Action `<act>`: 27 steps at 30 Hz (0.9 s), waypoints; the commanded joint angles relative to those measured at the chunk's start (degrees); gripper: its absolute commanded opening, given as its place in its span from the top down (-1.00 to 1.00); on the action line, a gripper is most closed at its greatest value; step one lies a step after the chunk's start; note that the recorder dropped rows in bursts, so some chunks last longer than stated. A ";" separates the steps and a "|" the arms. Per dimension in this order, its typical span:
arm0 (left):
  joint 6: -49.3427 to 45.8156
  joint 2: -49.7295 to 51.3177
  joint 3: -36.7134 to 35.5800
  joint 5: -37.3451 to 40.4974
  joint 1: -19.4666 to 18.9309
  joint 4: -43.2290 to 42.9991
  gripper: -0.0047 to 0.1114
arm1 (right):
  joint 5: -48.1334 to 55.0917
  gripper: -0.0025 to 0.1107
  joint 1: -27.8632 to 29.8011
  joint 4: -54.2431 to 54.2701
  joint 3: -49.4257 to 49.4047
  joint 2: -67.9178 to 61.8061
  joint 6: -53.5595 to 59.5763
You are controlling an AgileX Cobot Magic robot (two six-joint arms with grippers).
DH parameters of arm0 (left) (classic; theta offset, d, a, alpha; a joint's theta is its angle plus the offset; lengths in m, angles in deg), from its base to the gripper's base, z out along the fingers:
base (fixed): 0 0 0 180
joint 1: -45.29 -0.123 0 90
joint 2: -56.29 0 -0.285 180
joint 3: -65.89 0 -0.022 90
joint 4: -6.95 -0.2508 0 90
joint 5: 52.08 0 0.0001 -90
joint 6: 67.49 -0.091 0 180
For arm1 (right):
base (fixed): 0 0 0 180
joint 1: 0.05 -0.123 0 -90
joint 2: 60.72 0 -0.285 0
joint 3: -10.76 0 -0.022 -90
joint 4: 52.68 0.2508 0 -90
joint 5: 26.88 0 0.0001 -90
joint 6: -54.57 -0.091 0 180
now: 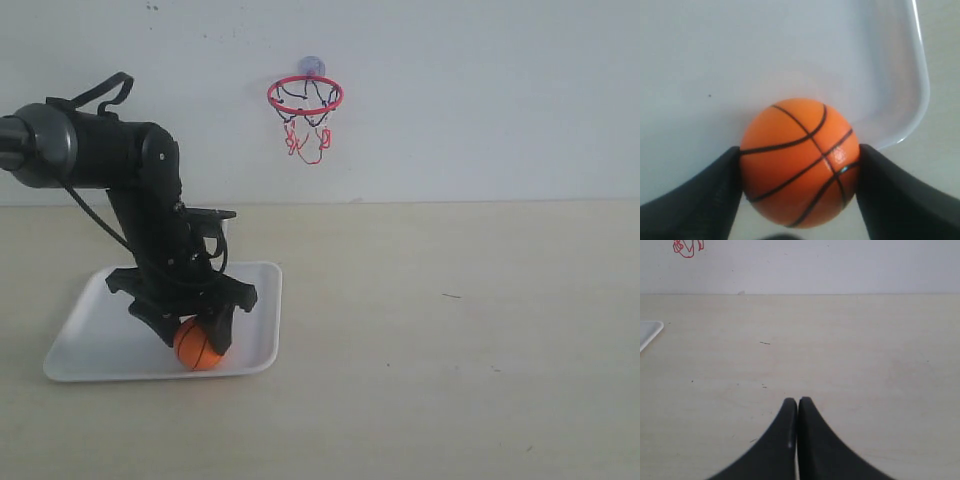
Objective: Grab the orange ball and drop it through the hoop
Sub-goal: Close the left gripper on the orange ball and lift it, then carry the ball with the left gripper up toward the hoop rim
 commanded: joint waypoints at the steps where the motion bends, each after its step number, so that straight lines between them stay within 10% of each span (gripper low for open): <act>1: 0.71 -0.13 1.11 0.62 0.25 0.29 0.34 | -0.21 0.96 -0.05 -0.26 0.03 0.25 -0.31; 6: 0.71 -0.47 3.96 3.27 0.25 0.29 0.84 | -0.21 0.96 -0.05 -0.26 0.03 0.25 -0.31; 27: -5.84 -2.74 19.37 10.63 0.14 -17.78 0.85 | -0.21 0.96 -0.05 -0.26 0.03 0.25 -0.31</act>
